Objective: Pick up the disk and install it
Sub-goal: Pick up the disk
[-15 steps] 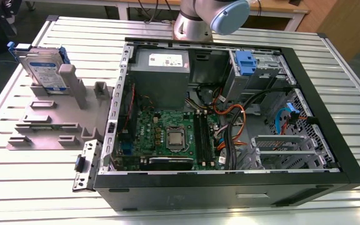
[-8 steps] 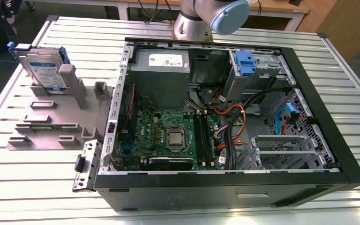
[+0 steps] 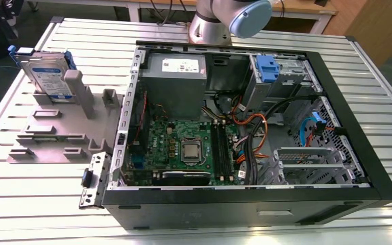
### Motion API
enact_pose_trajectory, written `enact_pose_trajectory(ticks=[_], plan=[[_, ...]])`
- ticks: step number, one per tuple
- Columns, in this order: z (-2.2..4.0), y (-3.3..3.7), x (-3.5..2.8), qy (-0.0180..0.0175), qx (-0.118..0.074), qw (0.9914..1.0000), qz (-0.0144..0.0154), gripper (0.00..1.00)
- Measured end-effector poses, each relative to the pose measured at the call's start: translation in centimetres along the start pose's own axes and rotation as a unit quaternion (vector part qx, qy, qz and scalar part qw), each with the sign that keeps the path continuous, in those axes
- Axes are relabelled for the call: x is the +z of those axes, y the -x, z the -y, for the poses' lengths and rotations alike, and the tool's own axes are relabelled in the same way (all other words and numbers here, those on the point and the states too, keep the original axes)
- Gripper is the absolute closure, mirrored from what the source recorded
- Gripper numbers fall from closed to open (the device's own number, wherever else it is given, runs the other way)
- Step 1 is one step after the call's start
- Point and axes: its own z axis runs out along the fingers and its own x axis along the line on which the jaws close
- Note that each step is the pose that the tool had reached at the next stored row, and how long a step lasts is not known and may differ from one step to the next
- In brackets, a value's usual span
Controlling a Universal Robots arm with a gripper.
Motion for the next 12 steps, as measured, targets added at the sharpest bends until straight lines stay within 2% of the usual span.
enact_pose_trajectory(ticks=[7,12], plan=[[0.0,0.0,0.01,0.0003,-0.016,0.99987,-0.0007,0.89],[0.0,0.0,0.0,0.0007,-0.034,0.9994,-0.0015,0.89]])
